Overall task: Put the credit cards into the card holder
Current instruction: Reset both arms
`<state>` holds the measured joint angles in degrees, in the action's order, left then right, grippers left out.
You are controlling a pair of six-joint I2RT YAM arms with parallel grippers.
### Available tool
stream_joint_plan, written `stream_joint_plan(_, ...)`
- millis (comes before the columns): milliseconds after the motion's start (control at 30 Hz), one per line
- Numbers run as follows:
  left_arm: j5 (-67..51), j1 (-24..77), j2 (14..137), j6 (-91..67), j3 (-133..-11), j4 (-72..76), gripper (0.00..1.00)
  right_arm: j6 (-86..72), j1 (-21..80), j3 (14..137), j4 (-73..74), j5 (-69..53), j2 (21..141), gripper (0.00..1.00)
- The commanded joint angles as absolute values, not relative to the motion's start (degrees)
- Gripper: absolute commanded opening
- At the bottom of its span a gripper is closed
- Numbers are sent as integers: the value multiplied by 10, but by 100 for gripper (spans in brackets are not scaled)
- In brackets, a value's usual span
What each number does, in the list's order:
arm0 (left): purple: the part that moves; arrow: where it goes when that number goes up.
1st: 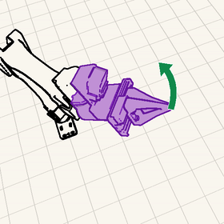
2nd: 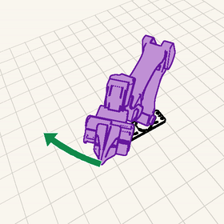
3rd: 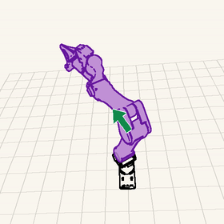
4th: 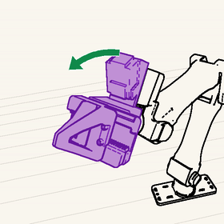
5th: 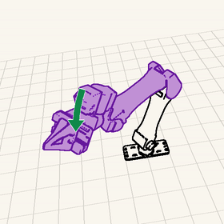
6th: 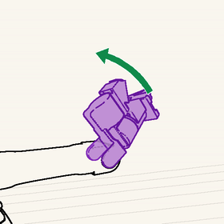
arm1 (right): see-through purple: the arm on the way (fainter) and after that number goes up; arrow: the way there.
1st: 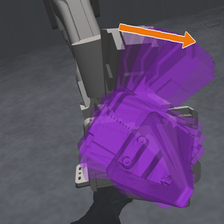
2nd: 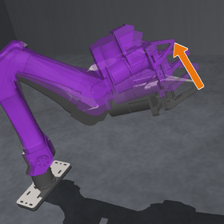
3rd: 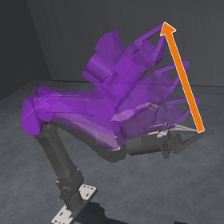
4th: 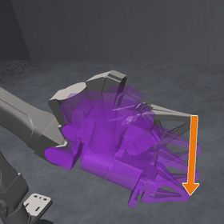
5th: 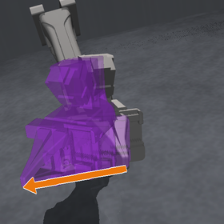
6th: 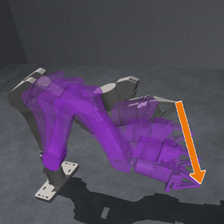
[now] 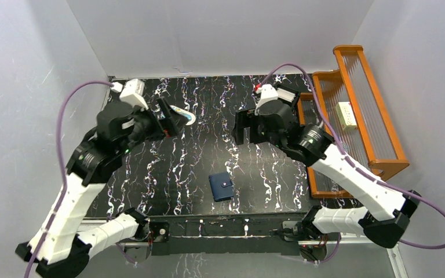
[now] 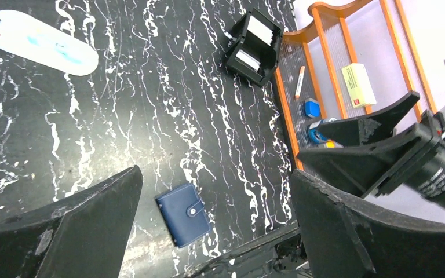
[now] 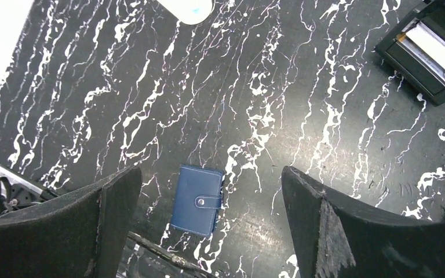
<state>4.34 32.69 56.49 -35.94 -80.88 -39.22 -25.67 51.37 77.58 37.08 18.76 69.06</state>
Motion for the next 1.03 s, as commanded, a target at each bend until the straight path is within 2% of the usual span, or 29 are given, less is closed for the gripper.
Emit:
stream_joint_plan(0,39,325,512,-327,-795,-447,99,-279,511,765,393,210,643,98)
stream_joint_plan(200,-40,325,445,-347,-707,-415,99,-334,511,687,368,232,556,98)
stream_joint_plan(433,-21,325,406,-361,-648,-414,99,-385,511,638,358,264,485,98)
stream_joint_plan(1000,34,325,388,-368,-643,-415,99,-395,511,636,361,251,485,98)
